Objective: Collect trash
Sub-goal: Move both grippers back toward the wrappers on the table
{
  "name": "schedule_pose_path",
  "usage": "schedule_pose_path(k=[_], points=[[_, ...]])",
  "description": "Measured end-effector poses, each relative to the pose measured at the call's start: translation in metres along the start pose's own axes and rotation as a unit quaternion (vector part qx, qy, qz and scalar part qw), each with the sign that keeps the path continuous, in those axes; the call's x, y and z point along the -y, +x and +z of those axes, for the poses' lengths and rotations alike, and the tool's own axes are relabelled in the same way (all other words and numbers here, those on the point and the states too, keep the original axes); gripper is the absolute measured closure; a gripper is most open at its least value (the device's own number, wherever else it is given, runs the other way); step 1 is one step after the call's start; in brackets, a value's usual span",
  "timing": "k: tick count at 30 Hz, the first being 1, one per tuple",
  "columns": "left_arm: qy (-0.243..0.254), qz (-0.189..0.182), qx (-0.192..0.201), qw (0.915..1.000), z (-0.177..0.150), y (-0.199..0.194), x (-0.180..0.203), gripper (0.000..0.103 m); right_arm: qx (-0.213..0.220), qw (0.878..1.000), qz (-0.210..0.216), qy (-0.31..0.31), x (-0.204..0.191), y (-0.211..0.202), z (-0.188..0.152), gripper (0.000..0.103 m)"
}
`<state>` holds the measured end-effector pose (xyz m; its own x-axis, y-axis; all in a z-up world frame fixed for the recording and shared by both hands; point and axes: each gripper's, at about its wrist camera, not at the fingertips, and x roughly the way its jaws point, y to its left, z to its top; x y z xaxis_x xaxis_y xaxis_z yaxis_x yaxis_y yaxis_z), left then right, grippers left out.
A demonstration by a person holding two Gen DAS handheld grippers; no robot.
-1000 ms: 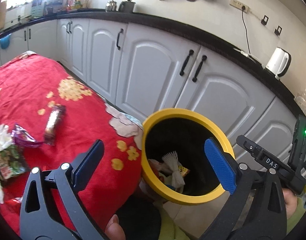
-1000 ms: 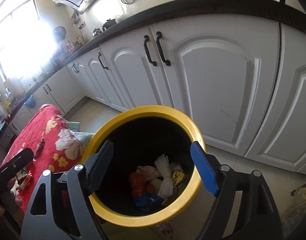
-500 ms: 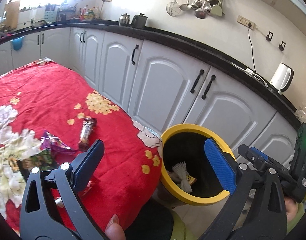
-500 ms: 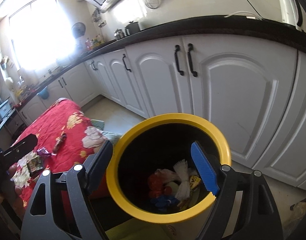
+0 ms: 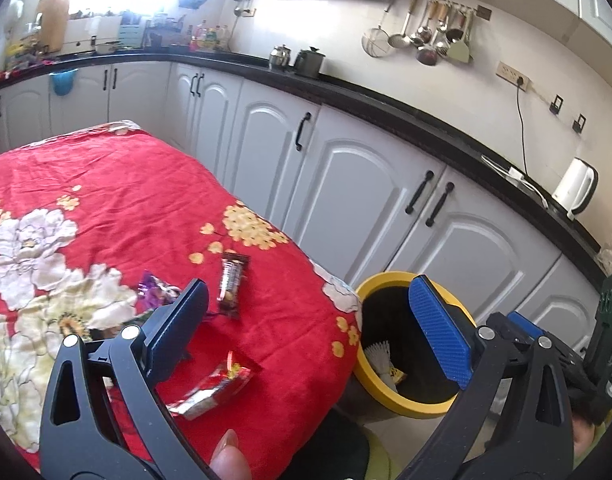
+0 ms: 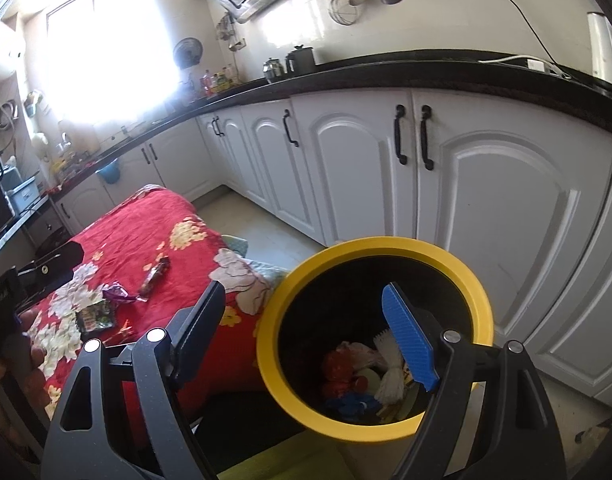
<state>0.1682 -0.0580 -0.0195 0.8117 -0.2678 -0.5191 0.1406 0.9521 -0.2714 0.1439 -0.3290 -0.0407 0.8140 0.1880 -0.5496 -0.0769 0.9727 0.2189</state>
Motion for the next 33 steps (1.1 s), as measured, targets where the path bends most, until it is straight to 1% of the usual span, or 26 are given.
schedule_pose_path(k=[17,25,33], points=[[-0.036,0.033,0.019,0.9986,0.009,-0.024,-0.05,0.011,-0.009,0.998,0.036,-0.041,-0.048,0.003,-0.002,0.025],[-0.049,0.049,0.022,0.9974,0.011,-0.03,-0.069,0.011,-0.012,0.997,0.053,-0.055,-0.07,0.006,-0.001,0.025],[-0.06,0.068,0.017,0.9957,0.008,-0.032,-0.093,0.011,-0.016,0.995,0.069,-0.071,-0.096,0.015,0.001,0.025]])
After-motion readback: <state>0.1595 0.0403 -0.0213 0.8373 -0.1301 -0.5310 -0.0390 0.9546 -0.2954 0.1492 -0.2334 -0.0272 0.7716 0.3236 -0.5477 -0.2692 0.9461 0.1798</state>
